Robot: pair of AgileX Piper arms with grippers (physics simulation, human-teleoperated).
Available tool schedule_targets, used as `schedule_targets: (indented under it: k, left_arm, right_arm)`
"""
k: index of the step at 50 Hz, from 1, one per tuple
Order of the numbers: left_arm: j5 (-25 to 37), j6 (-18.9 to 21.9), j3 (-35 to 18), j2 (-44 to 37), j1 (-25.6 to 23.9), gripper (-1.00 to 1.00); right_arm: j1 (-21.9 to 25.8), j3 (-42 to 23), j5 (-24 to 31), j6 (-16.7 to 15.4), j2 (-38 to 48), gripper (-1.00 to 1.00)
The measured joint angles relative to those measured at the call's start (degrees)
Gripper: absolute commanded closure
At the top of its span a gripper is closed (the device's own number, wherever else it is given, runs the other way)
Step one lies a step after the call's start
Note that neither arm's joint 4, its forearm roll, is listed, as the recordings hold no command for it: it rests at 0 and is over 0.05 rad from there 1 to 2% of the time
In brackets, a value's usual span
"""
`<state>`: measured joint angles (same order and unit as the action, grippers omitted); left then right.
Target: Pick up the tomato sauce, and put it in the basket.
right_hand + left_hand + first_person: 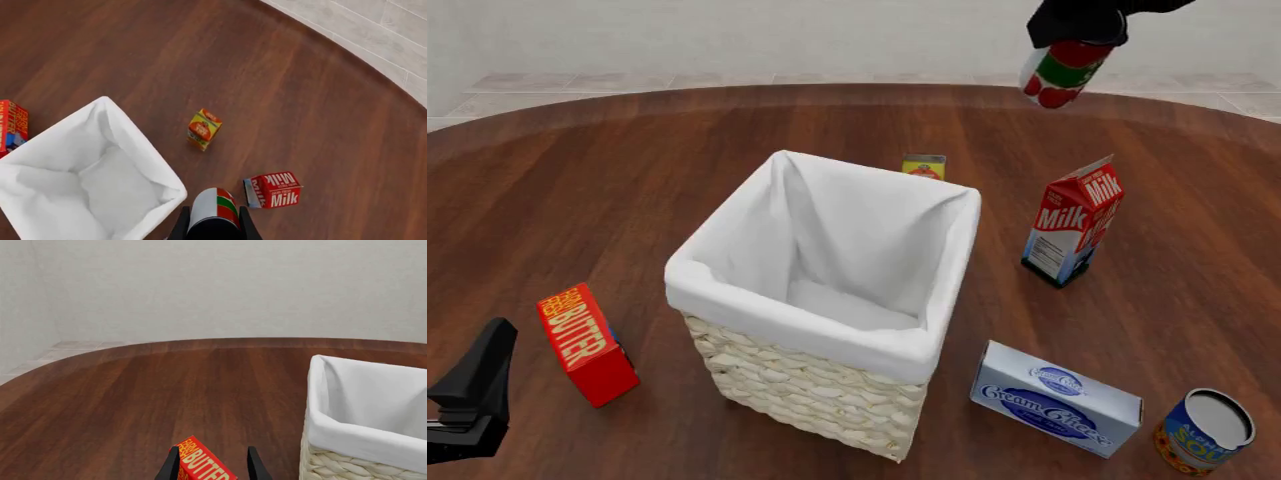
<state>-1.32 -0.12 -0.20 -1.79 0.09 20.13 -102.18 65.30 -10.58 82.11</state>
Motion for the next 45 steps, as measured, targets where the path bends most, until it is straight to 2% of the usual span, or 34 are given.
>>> schedule_targets:
  k: [21,45]
  left_arm:
    - [0.0,0.0,0.0,0.0,0.0,-1.0]
    - [0.0,0.0,0.0,0.0,0.0,-1.0]
  right_arm:
    - [5.2,-4.7,0.3,-0.2,4.4,1.0]
    - [11.4,-5.5,-1.5,0.8,7.6,1.0]
